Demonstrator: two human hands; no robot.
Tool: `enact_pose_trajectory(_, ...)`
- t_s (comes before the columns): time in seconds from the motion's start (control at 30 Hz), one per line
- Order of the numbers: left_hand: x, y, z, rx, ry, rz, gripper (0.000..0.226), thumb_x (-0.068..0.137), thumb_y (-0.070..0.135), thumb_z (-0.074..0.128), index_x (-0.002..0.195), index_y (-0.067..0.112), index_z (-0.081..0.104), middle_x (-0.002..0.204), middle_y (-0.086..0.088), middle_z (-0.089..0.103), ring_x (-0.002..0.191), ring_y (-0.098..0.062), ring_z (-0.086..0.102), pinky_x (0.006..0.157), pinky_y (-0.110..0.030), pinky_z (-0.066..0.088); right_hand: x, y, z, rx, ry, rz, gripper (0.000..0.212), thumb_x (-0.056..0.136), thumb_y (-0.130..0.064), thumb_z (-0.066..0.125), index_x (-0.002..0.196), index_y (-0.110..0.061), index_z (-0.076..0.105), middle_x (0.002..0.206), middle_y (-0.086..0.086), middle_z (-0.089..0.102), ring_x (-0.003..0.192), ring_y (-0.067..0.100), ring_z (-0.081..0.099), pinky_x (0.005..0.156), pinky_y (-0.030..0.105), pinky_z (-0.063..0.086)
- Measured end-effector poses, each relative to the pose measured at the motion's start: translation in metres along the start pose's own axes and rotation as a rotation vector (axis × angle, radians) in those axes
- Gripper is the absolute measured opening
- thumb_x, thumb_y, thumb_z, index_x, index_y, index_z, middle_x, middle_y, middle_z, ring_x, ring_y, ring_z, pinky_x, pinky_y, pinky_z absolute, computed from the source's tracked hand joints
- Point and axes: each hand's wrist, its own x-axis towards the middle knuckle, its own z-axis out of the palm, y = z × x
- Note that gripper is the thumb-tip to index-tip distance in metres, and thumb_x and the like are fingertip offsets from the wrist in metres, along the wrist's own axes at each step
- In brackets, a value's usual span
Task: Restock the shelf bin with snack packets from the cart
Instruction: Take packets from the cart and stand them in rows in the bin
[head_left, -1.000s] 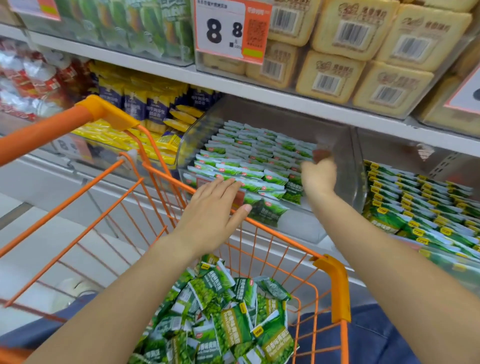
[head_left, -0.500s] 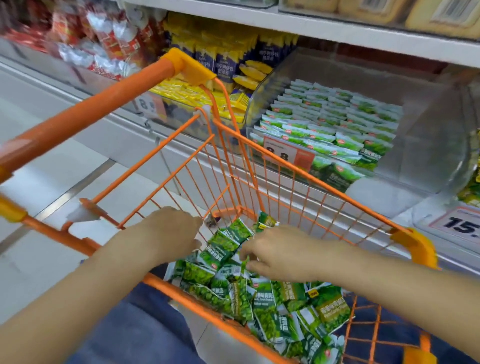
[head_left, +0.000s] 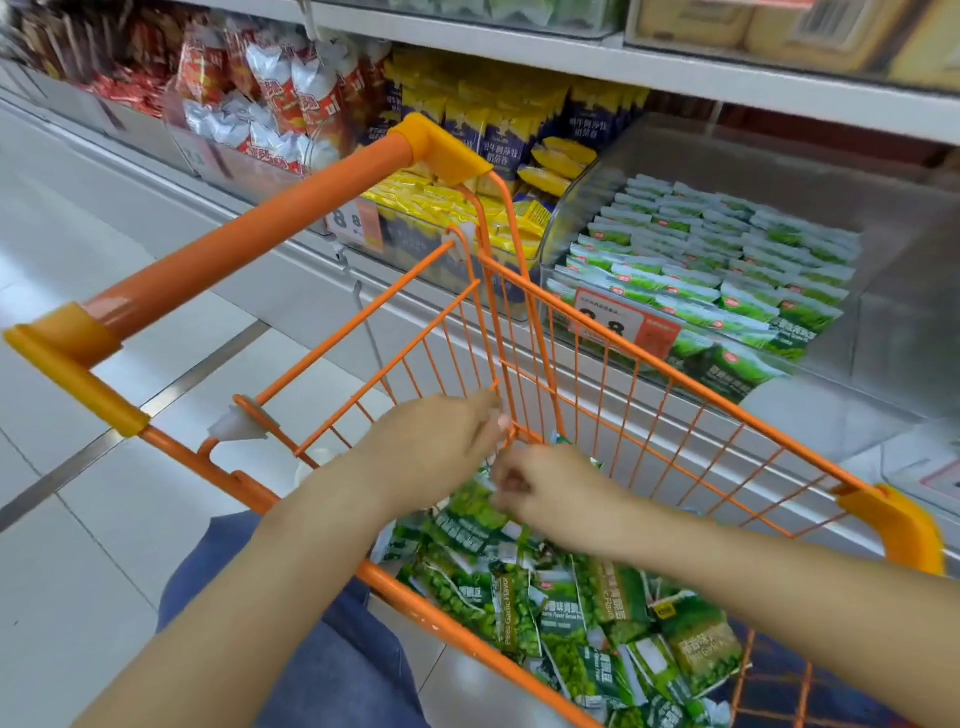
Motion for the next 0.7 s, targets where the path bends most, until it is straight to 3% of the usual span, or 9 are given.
enact_pose_trajectory(0.07, -0.002, 0.001, -0.007, -0.213, 0.053, -0.005, 0.054, 0.097, 0.056, 0.023, 0.139, 0.027, 0.040, 0.092, 0.006, 0.067, 0.091, -0.016, 0.062, 0.079, -0.035, 0.048, -0.018, 0.012, -0.026, 0.430, 0.076, 0.100, 0.020, 0.091, -0.013, 0.062, 0.075, -0.016, 0.052, 0.062, -0.007, 0.055, 0.068, 0.016, 0.065, 0.067, 0.029, 0.054)
enact_pose_trajectory(0.13, -0.005, 0.004, -0.015, -0.475, 0.030, -0.029, 0.059, 0.088, 0.065, 0.027, 0.135, 0.035, 0.045, 0.105, 0.005, 0.068, 0.093, -0.010, 0.064, 0.087, -0.036, 0.050, -0.040, 0.021, -0.048, 0.820, 0.130, 0.156, 0.017, 0.089, -0.005, 0.062, 0.076, -0.011, 0.053, 0.051, -0.008, 0.048, 0.063, 0.015, 0.068, 0.068, 0.025, 0.059)
enact_pose_trajectory(0.2, -0.003, 0.011, -0.023, -0.801, -0.016, -0.077, 0.055, 0.084, 0.063, 0.041, 0.129, 0.034, 0.054, 0.111, 0.005, 0.068, 0.095, -0.009, 0.067, 0.089, -0.031, 0.054, -0.058, 0.026, -0.062, 1.104, 0.200, 0.192, 0.013, 0.087, -0.003, 0.062, 0.079, -0.008, 0.054, 0.055, -0.003, 0.050, 0.066, 0.018, 0.071, 0.063, 0.020, 0.058)
enact_pose_trajectory(0.27, 0.001, 0.024, -0.030, -1.087, -0.082, -0.131, 0.052, 0.082, 0.053, 0.060, 0.125, 0.026, 0.060, 0.108, -0.001, 0.070, 0.090, -0.012, 0.070, 0.080, -0.025, 0.057, -0.069, 0.030, -0.069, 1.259, 0.254, 0.213, 0.010, 0.086, -0.002, 0.062, 0.080, -0.006, 0.056, 0.062, 0.005, 0.055, 0.069, 0.020, 0.072, 0.059, 0.018, 0.057)
enact_pose_trajectory(0.33, 0.007, 0.038, -0.034, -1.135, -0.109, -0.113, 0.044, 0.080, 0.046, 0.069, 0.118, 0.024, 0.064, 0.106, 0.000, 0.069, 0.094, -0.011, 0.068, 0.078, -0.026, 0.057, -0.077, 0.030, -0.073, 1.318, 0.275, 0.196, 0.006, 0.086, -0.004, 0.062, 0.083, -0.004, 0.057, 0.071, 0.015, 0.057, 0.070, 0.019, 0.072, 0.061, 0.019, 0.058)
enact_pose_trajectory(0.43, 0.018, 0.060, -0.037, -1.151, -0.087, -0.050, 0.031, 0.086, 0.038, 0.064, 0.104, 0.015, 0.073, 0.108, 0.002, 0.072, 0.102, -0.012, 0.067, 0.083, -0.034, 0.057, -0.088, 0.032, -0.078, 1.315, 0.297, 0.140, 0.013, 0.082, -0.012, 0.065, 0.087, -0.004, 0.057, 0.079, 0.018, 0.058, 0.072, 0.018, 0.072, 0.065, 0.021, 0.059)
enact_pose_trajectory(0.5, 0.025, 0.074, -0.039, -1.209, -0.041, -0.059, 0.024, 0.087, 0.031, 0.060, 0.092, 0.014, 0.077, 0.101, 0.006, 0.074, 0.095, -0.007, 0.068, 0.074, -0.028, 0.058, -0.095, 0.034, -0.086, 1.224, 0.347, 0.091, 0.025, 0.076, -0.022, 0.071, 0.092, -0.008, 0.059, 0.074, 0.010, 0.058, 0.070, 0.015, 0.069, 0.064, 0.023, 0.058)
enact_pose_trajectory(0.6, 0.041, 0.094, -0.039, -1.162, -0.031, -0.015, 0.026, 0.086, 0.034, 0.060, 0.094, 0.016, 0.077, 0.102, 0.001, 0.073, 0.095, -0.016, 0.066, 0.065, -0.021, 0.054, -0.100, 0.041, -0.108, 1.031, 0.464, 0.043, 0.027, 0.075, -0.029, 0.075, 0.098, -0.022, 0.063, 0.076, 0.007, 0.056, 0.067, 0.009, 0.061, 0.059, 0.022, 0.054)
enact_pose_trajectory(0.7, 0.062, 0.124, -0.039, -1.177, -0.001, 0.024, 0.026, 0.083, 0.032, 0.065, 0.102, 0.016, 0.073, 0.098, 0.007, 0.073, 0.095, -0.011, 0.068, 0.068, -0.020, 0.055, -0.100, 0.061, -0.132, 0.833, 0.617, 0.012, 0.022, 0.073, -0.031, 0.073, 0.093, -0.027, 0.064, 0.070, -0.019, 0.063, 0.068, -0.001, 0.061, 0.064, 0.017, 0.049)
